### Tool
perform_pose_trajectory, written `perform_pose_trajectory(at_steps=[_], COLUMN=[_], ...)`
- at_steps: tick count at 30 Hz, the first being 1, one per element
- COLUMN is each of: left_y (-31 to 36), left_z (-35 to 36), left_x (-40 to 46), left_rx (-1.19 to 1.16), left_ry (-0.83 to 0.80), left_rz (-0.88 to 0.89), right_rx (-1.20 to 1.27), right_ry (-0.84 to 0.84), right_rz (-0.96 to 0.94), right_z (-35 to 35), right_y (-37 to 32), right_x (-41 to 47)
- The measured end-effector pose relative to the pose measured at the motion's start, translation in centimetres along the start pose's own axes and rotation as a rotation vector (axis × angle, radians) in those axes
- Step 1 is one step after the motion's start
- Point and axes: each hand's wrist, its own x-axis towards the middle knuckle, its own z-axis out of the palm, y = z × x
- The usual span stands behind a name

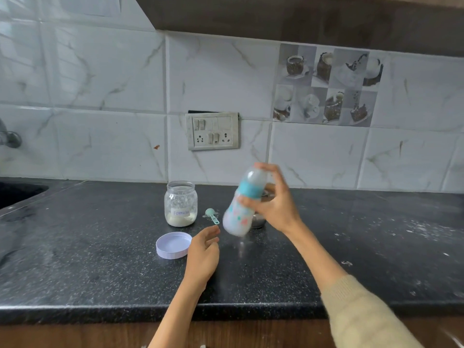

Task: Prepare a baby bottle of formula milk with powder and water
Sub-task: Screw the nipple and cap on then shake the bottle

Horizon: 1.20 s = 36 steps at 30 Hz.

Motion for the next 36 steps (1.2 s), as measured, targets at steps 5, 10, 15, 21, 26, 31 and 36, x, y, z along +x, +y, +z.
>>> perform_pose_trajectory(at_steps=[5,10,15,21,26,31,36], left_y=[0.3,0.3,0.3,0.4,0.3,0.3,0.4], left_z=[0.0,0.0,0.1,0.0,-0.1,0.0,-0.1], left_x=[-0.2,-0.4,-0.2,-0.3,-0.2,-0.4,-0.5], left_rx=[0.006,0.005,0.021,0.002,0.014,0.007,0.001], left_ry=[0.002,0.001,0.007,0.002,-0.009,-0.014,-0.030], left_rz=[-0.005,-0.014,-0.009,-0.011,-0.024,-0.023,-0.025], right_rx=[-0.065,-0.065,-0.026,-0.014,-0.007,0.045,0.003], right_ry=[-0.119,-0.156,-0.098,-0.116,-0.094,0.010,0.008], right_rz=[-0.001,0.023,0.015,0.017,-0.014,-0.015,0.038], right_z=[-0.2,-0.1,0.4,0.6,-0.1,-0.9,-1.4], right_y=[-0.1,-0.4,-0.3,0.3,-0.8,-1.0,-0.6], right_x=[0.4,1.0,1.2,1.3,2.1,2.1,1.6])
